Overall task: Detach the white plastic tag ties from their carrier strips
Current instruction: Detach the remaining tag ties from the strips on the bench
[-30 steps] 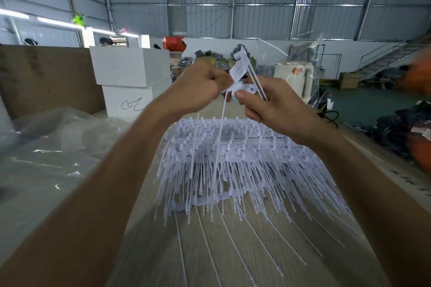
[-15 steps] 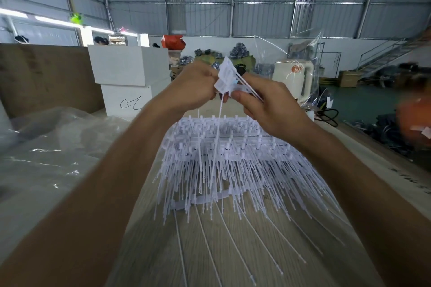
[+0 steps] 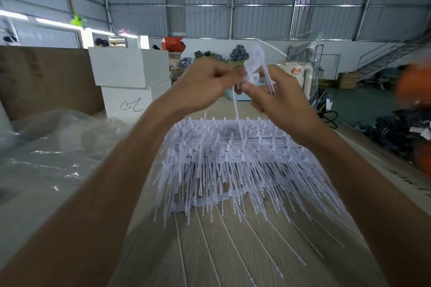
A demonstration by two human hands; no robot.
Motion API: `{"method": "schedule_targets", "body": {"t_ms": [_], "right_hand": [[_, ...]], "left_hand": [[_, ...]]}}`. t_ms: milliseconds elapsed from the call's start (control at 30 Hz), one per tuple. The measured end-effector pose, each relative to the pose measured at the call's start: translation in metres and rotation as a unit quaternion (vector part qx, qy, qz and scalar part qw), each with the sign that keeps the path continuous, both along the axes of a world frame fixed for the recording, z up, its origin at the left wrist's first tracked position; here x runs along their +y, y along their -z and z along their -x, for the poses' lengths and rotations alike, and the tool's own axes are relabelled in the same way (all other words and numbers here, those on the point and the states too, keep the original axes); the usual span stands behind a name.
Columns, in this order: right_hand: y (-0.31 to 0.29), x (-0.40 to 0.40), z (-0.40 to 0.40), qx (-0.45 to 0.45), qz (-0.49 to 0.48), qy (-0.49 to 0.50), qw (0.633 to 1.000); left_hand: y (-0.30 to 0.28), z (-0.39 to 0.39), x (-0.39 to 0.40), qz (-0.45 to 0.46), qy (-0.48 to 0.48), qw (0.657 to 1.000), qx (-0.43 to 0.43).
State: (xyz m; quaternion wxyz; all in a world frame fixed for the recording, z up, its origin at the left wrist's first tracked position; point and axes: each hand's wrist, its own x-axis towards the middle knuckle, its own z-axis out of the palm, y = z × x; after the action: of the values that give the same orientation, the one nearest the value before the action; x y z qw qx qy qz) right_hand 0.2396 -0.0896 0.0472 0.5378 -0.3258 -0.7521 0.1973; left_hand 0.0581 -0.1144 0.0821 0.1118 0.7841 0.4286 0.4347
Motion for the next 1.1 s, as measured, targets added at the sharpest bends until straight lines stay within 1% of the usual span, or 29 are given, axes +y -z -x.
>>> {"method": "schedule_targets", "body": {"t_ms": [67,167,233,267,333,400,500,567,633,733,867,967,1100], "right_hand": [[0.000,0.002,-0.005,-0.024,0.011,0.005,1.000],[-0.001,0.001,-0.010,-0.047,0.039,-0.051,0.997],[-0.003,-0.001,-0.012,-0.096,0.024,-0.062,0.993],[-0.004,-0.001,-0.013,-0.133,0.008,-0.052,0.990],[-0.005,0.000,-0.013,-0.207,-0.021,-0.004,0.978],[-0.005,0.002,-0.013,-0.263,-0.038,0.050,0.963],[-0.004,0.002,-0.013,-0.316,-0.047,0.099,0.943],[-0.004,0.001,-0.013,-0.344,-0.049,0.124,0.930],[-0.003,0.000,-0.011,-0.363,-0.060,0.152,0.917],[-0.002,-0.001,-0.009,-0.374,-0.095,0.183,0.904],[0.000,0.000,-0.008,-0.359,-0.124,0.185,0.906],[0.003,0.000,-0.007,-0.350,-0.146,0.180,0.908],[0.007,0.001,-0.007,-0.348,-0.195,0.219,0.890]], "left_hand": [[0.000,0.002,-0.001,-0.026,0.015,0.999,0.018],[0.000,0.004,0.002,-0.061,0.000,0.998,0.017],[0.001,0.005,0.007,-0.087,-0.036,0.995,0.021],[0.002,0.006,0.008,-0.100,-0.056,0.993,0.035],[0.005,0.006,0.008,-0.129,-0.097,0.983,0.085],[0.008,0.005,0.008,-0.156,-0.145,0.964,0.156],[0.008,0.004,0.005,-0.174,-0.200,0.929,0.260],[0.008,0.002,0.004,-0.182,-0.219,0.909,0.305],[0.007,0.002,0.002,-0.197,-0.230,0.894,0.331],[0.007,0.000,0.000,-0.220,-0.255,0.876,0.344],[0.004,-0.001,-0.002,-0.247,-0.293,0.856,0.347],[0.004,-0.001,-0.002,-0.257,-0.304,0.851,0.343],[0.005,-0.004,-0.003,-0.254,-0.316,0.854,0.327]]}}
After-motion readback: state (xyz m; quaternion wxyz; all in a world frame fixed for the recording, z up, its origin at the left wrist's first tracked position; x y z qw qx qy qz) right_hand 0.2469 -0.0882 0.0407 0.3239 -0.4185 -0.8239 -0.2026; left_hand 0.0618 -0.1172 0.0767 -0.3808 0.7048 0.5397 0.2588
